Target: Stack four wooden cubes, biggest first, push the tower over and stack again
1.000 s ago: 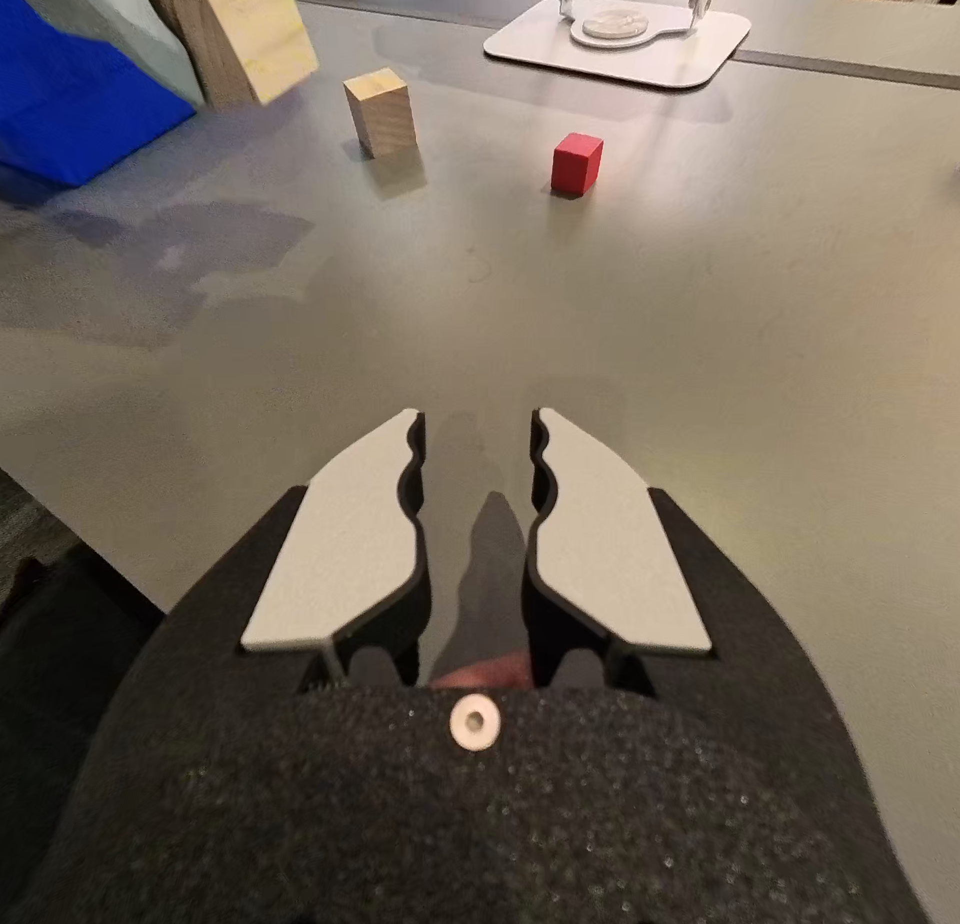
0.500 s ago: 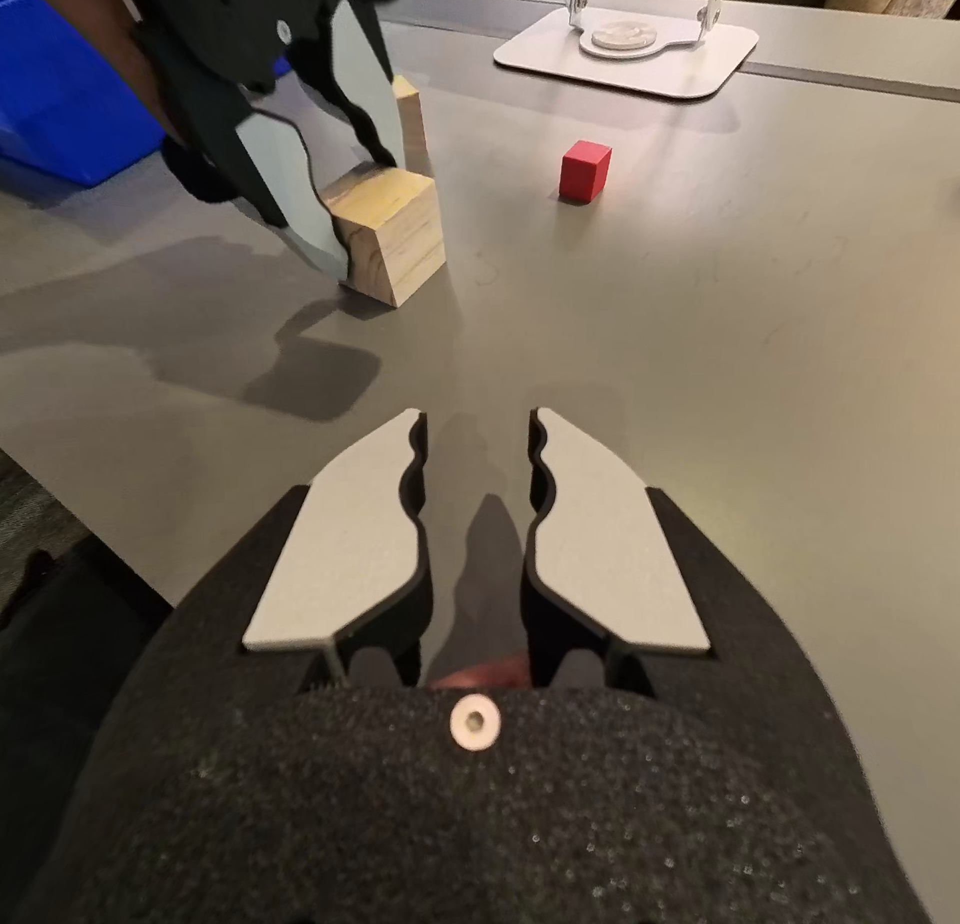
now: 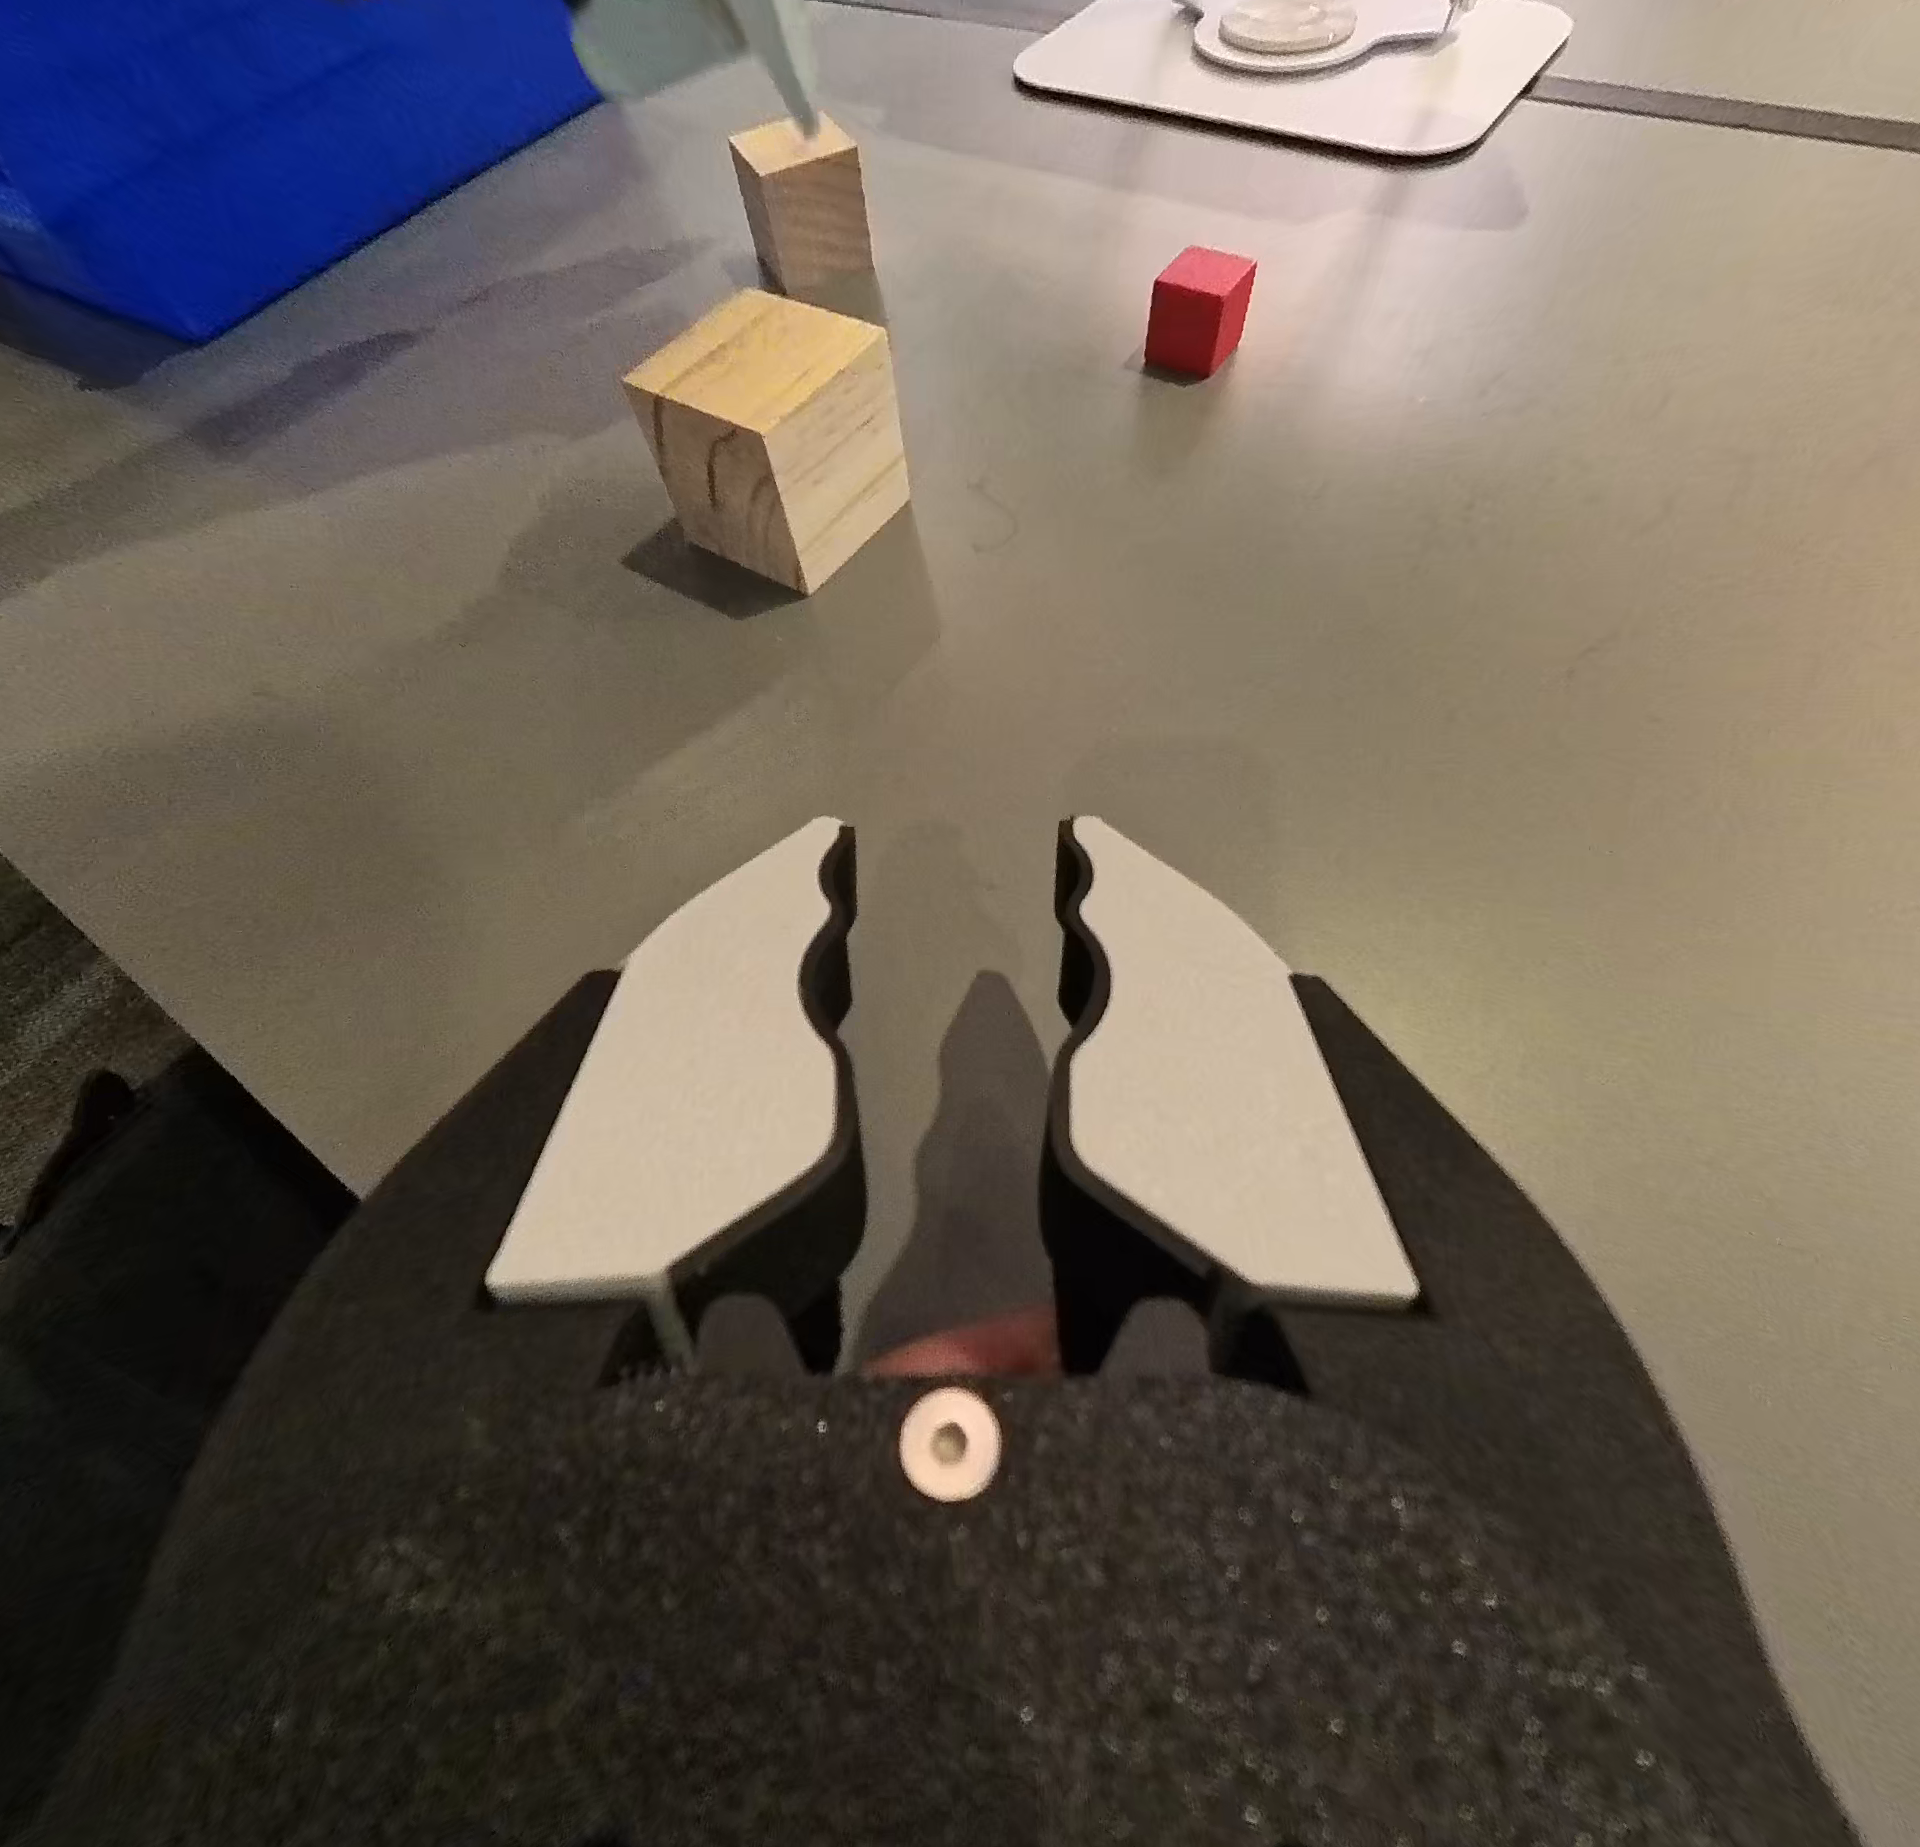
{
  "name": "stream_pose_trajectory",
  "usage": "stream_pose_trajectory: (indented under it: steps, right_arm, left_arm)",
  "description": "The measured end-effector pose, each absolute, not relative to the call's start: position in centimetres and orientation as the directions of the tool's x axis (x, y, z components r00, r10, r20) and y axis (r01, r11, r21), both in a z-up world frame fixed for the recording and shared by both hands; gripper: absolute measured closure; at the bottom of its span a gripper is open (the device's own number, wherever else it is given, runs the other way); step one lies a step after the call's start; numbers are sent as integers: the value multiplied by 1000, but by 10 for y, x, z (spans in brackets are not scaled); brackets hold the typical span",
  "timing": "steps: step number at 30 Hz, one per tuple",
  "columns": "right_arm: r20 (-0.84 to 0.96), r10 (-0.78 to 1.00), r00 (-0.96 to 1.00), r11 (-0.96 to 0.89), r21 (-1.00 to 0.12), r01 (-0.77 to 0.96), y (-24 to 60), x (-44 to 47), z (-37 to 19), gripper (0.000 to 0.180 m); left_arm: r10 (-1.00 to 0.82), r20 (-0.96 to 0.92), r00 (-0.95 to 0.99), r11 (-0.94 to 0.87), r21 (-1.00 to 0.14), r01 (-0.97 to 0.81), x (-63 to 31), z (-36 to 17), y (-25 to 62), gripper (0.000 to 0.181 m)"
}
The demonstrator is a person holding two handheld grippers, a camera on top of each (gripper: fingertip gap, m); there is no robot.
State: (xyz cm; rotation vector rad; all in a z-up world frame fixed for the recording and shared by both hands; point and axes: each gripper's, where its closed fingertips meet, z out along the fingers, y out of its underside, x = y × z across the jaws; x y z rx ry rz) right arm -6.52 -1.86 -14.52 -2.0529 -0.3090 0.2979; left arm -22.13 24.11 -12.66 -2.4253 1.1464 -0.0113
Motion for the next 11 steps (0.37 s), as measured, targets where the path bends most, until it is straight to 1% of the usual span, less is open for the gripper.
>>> stream_pose_trajectory:
  steps: [1,4,5,6,9,11]
  right_arm:
    - [-80,340,937,-469,-878,95,-19,-65,-145,143]
    - [-71,342,937,-468,-878,104,-20,-66,-146,144]
    - [-69,343,937,-468,-877,107,-20,-66,-146,144]
    - [-68,344,937,-469,-877,109,-20,-66,-146,144]
    - [-71,345,936,-472,-875,107,-21,-66,-147,144]
    - [-77,346,935,-474,-874,103,-21,-66,-147,145]
  left_arm:
    - [-728,-195,657,-563,-378,-735,-225,-139,243,103]
    - [-709,-214,672,-595,-330,-733,-234,-166,251,102]
    - [-713,-203,671,-598,-324,-733,-235,-173,251,111]
    - [-725,-181,665,-593,-327,-736,-234,-176,251,133]
    - [-763,-156,628,-545,-368,-754,-231,-166,251,135]
    - [-823,-132,552,-454,-432,-779,-220,-145,243,135]
